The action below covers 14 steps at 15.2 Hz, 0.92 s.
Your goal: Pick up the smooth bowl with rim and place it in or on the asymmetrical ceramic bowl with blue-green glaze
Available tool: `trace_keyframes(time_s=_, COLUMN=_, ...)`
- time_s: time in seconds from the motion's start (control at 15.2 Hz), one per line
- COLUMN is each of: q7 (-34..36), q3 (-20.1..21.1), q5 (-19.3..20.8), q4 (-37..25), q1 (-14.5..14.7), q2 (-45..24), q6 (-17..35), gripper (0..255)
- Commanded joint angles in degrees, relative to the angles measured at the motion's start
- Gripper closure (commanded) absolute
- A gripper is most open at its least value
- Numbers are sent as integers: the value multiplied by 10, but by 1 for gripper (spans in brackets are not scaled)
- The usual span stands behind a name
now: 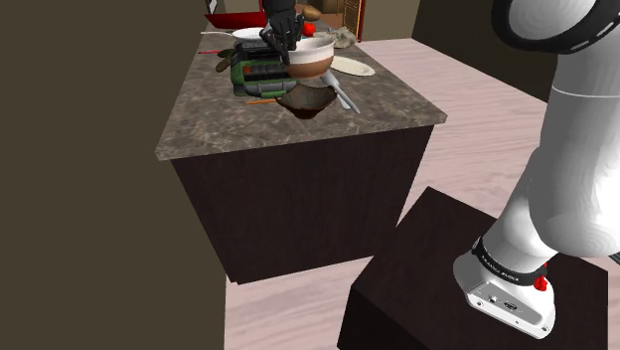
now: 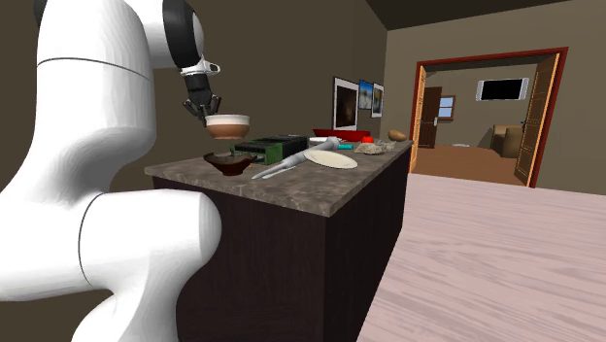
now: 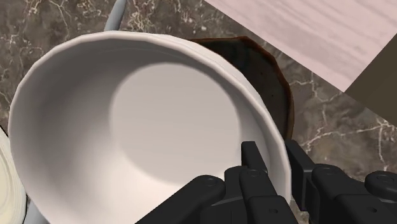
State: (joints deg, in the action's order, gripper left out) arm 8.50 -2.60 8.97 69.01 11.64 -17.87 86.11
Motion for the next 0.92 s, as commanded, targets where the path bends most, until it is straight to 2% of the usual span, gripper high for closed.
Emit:
trace_keyframes(time_s=0.0, q7=4, q3=0, q5=0, q4=26, q1=0, q2=7, q6=19, gripper=255)
trace_keyframes(time_s=0.53, q7=15, q3=1, q5=1, q4=117, q1=0, q2=25, q6=92, gripper=255)
trace_keyframes(time_s=0.86, q7=15, q3=1, q5=1, q4=117, q1=0, q2=25, q6=92, gripper=255)
